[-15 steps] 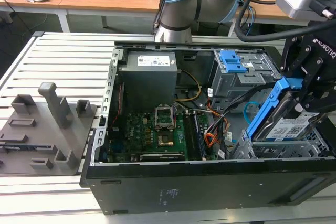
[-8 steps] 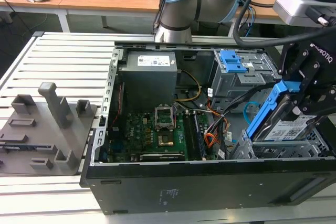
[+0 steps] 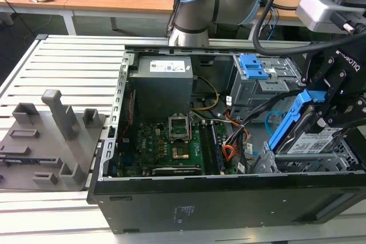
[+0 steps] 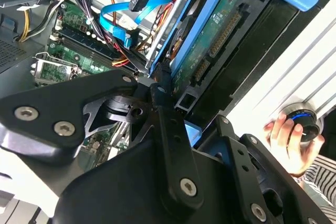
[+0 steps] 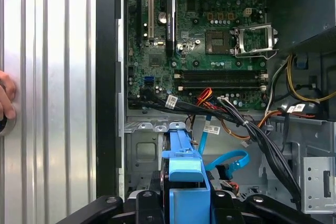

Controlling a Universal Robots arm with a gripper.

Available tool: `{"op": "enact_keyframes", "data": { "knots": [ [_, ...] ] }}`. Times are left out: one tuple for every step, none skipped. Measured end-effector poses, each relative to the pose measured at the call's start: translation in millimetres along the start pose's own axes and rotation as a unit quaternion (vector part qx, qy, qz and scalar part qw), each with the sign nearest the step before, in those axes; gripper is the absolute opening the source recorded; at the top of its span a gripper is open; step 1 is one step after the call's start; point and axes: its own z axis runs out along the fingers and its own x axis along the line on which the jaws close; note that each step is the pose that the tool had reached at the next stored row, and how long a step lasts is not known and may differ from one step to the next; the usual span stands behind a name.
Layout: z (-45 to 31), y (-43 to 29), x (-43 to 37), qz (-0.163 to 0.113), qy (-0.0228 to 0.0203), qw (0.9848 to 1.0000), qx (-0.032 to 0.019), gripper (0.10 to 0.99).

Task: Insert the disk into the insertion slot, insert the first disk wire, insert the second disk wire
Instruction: 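Insert the disk into the insertion slot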

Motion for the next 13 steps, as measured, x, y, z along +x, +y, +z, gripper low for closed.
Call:
{"op": "enact_keyframes", "data": {
  "knots": [
    [-0.1,0.0,0.0,0.0,0.0002,1.0,0.0,0.365],
    [-0.1,0.0,0.0,0.0,0.0001,1.0,0.0,0.376],
    [0.1,0.0,0.0,0.0,-0.0001,1.0,0.0,0.443],
    [0.1,0.0,0.0,0.0,-0.0001,1.0,0.0,0.443],
    [0.0,0.0,0.0,0.0,0.0,1.0,0.0,0.443],
    [0.1,0.0,0.0,0.0,0.0,1.0,0.0,0.443],
    [0.1,0.0,0.0,0.0,0.0,1.0,0.0,0.443],
    [0.1,0.0,0.0,0.0,0.0,1.0,0.0,0.427],
    [0.1,0.0,0.0,0.0,0.0,1.0,0.0,0.298],
    [0.1,0.0,0.0,0.0,0.0,1.0,0.0,0.235],
    [0.1,0.0,0.0,0.0,0.0,1.0,0.0,0.176],
    [0.1,0.0,0.0,0.0,0.0,1.0,0.0,0.176],
    [0.1,0.0,0.0,0.0,0.0,1.0,0.0,0.118]
  ]
}}
